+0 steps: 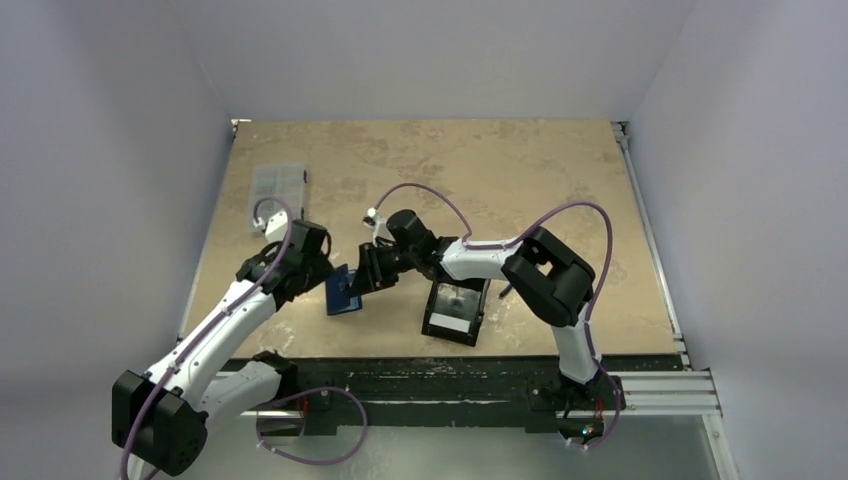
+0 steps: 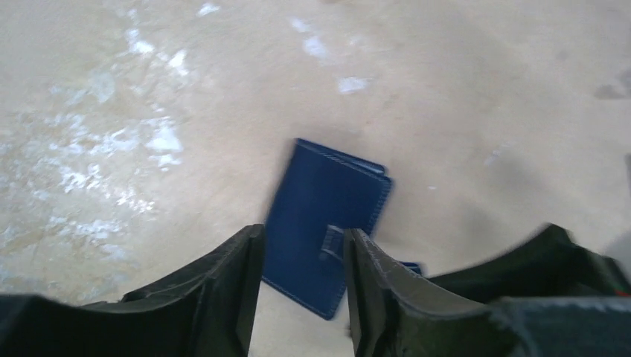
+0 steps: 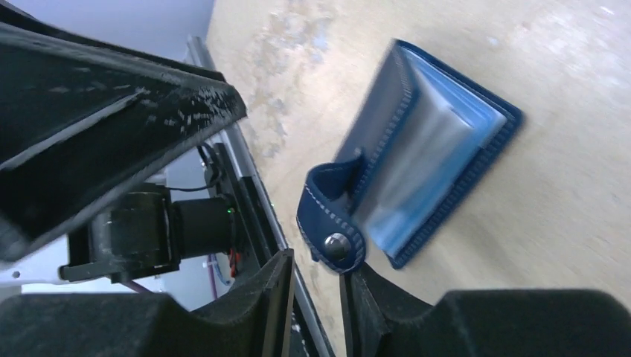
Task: Put the credit cards into the card holder
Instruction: Open the card holder at the center of the board.
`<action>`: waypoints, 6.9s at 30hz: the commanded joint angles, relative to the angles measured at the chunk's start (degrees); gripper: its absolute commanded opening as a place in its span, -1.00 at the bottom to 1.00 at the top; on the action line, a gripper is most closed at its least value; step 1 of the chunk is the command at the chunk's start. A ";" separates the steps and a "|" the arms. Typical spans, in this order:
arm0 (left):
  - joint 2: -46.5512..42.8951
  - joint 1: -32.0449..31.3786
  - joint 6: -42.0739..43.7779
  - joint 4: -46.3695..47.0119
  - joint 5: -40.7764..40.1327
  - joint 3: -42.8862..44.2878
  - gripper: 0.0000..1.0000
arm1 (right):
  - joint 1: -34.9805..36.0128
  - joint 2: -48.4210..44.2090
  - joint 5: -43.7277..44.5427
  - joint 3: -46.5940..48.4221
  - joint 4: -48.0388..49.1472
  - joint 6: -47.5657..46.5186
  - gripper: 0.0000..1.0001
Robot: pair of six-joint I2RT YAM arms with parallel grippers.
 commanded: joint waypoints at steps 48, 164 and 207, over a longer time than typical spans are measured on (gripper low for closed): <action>5.24 8.33 -6.19 25.83 20.56 -26.04 -0.84 | -4.10 -0.30 7.14 1.86 -5.76 -1.13 0.39; -1.72 9.48 -2.15 -3.11 14.90 2.85 -0.08 | 3.47 -12.50 12.75 -2.81 -5.13 -19.32 -0.03; 1.60 9.86 14.36 -2.94 11.91 13.99 -0.11 | 6.49 -20.24 37.81 -6.70 -7.82 -39.41 -1.00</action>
